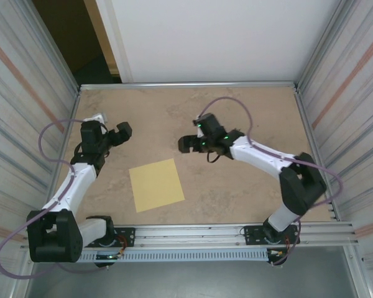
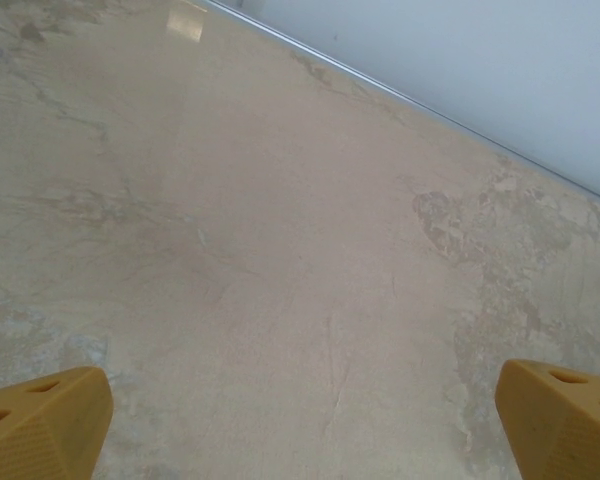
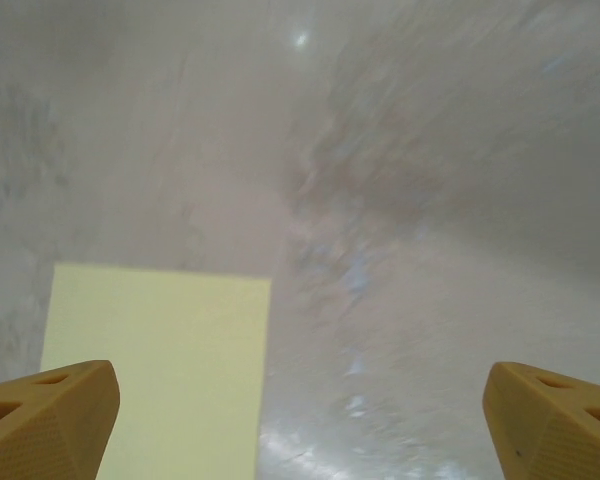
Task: Fold a paper plane with a square sheet of paper (pick it up from the middle)
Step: Move the square sheet of paper to the center of the table.
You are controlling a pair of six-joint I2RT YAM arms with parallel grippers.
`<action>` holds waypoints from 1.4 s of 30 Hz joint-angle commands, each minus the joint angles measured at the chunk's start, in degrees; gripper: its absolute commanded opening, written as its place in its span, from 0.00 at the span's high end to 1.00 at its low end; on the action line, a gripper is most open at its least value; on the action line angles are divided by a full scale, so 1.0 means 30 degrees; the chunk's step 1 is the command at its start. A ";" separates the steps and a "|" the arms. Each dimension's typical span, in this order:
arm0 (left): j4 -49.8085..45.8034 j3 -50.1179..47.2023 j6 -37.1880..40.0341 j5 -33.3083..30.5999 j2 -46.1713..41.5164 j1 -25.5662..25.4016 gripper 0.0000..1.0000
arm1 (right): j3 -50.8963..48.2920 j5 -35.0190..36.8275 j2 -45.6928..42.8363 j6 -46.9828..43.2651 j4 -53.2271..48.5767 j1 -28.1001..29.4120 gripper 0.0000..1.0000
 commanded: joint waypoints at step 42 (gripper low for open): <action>-0.3584 0.6621 -0.0551 0.4040 0.9221 -0.5715 0.05 | 0.7684 -0.3868 0.7813 -0.2668 -0.3530 -0.5349 0.32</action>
